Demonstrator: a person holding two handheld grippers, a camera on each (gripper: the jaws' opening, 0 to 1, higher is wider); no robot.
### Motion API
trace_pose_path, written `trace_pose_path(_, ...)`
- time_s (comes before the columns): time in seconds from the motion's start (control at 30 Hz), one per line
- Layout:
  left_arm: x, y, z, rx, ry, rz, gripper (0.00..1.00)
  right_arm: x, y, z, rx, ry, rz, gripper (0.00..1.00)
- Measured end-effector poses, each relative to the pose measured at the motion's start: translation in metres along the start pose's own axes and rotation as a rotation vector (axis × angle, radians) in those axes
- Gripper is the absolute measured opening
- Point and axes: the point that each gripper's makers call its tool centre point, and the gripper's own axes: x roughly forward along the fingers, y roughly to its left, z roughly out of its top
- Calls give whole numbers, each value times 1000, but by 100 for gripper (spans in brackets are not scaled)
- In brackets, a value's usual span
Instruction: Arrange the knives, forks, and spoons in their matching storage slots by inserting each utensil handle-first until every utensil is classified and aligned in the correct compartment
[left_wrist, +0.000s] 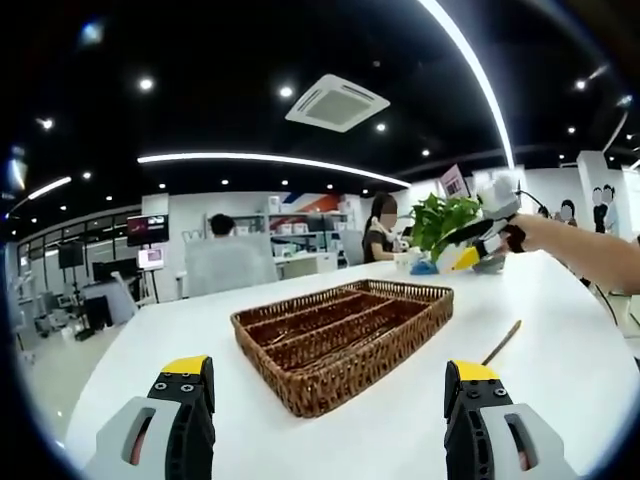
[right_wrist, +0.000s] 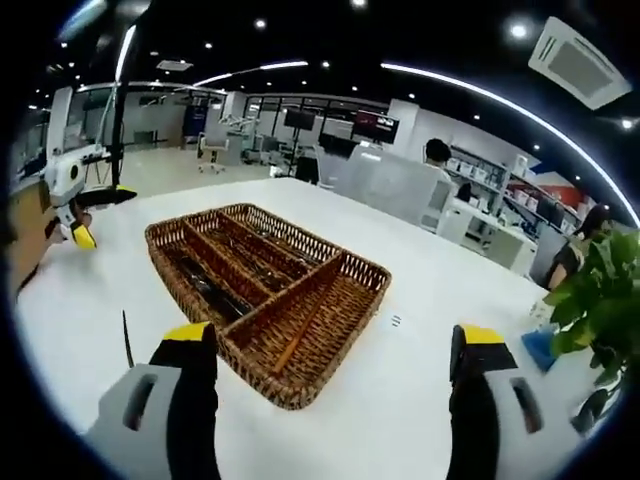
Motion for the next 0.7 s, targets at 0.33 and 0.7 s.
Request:
trace_pose_path(0.33,0,2,0,-6,-2,0,100,-44,2,18,-16,-114,24,99)
trace_pose_path(0.7,0,-1,3,-2,-5,-3,100,-63,15,19,-27,-158,45,99)
